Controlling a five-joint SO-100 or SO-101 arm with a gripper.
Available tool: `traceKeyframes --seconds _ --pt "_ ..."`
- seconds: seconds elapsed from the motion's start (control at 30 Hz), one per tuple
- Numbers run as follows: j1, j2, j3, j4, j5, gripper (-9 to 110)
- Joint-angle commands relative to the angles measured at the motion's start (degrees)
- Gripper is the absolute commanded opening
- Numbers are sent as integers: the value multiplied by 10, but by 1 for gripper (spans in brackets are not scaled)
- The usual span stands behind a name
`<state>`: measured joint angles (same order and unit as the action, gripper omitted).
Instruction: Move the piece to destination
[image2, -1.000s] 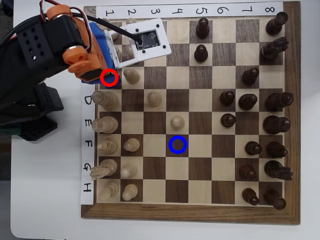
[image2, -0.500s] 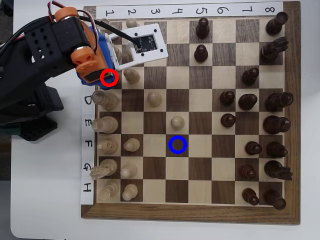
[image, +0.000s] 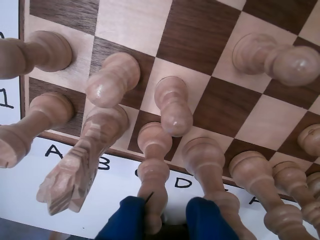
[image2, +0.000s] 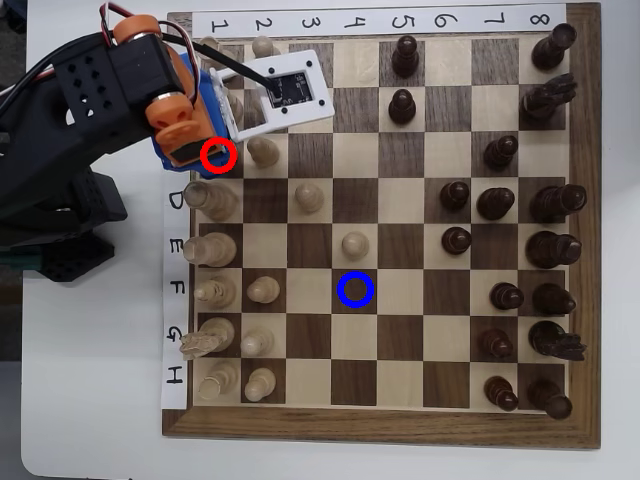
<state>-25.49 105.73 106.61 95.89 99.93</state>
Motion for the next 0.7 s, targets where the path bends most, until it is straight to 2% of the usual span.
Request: traceKeyframes --seconds 0.0,0.67 --pt "-21 2 -3 13 189 10" --pt "-40 -15 4 12 196 13"
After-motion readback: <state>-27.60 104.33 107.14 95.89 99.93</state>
